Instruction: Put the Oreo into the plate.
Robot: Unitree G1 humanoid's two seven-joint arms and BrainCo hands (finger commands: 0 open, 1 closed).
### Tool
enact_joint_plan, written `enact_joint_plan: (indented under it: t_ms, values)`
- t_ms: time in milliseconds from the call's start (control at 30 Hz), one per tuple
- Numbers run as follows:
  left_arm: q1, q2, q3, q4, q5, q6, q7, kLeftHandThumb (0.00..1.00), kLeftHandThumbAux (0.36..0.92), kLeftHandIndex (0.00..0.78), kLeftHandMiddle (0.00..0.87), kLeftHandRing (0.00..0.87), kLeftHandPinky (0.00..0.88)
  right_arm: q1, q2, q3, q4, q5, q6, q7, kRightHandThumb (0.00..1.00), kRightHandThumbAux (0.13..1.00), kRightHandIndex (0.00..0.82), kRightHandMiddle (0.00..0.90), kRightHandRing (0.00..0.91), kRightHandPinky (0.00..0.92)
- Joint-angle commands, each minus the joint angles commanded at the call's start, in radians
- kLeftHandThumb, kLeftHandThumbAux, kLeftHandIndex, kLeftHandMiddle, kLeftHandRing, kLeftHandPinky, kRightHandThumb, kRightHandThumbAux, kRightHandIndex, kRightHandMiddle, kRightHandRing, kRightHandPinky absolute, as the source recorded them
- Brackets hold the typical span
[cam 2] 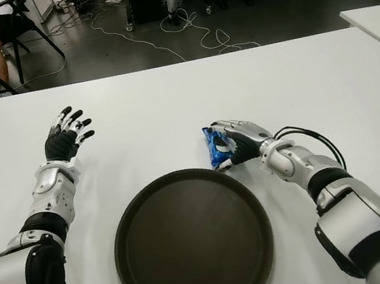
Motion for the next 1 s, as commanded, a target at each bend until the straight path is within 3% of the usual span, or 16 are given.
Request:
enact_joint_plan:
  t_ms: [467,733,833,1000]
  values:
    - [-0.001,-0.006,0.004,-0.002,-0.004,0.002,0.012,0.168,0.759,0.130,0.194,0.247,0.342,0.007,0.001,0.000,-0.003,0.008,-0.009,-0.010,0.000,0.623,0.100,0.088,0.104,0.104]
    - [-0.002,-0.008,0.005,-0.002,-0.004,0.002,0.015,0.184,0.759,0.128,0.189,0.245,0.340,0.007,-0.001,0.006,-0.003,0.003,-0.008,-0.016,0.000,0.610,0.104,0.097,0.118,0.113]
    - [-0.001,-0.008,0.004,-0.002,-0.002,0.001,0.018,0.184,0.757,0.131,0.193,0.245,0.338,0.009,-0.004,0.015,-0.006,-0.006,-0.005,-0.038,0.000,0.651,0.112,0.106,0.125,0.121]
    - [0.000,-0.007,0.001,-0.003,0.001,-0.001,0.018,0.185,0.756,0.129,0.195,0.244,0.339,0.006,-0.012,0.033,-0.010,-0.024,-0.002,-0.073,0.018,0.765,0.145,0.168,0.189,0.228]
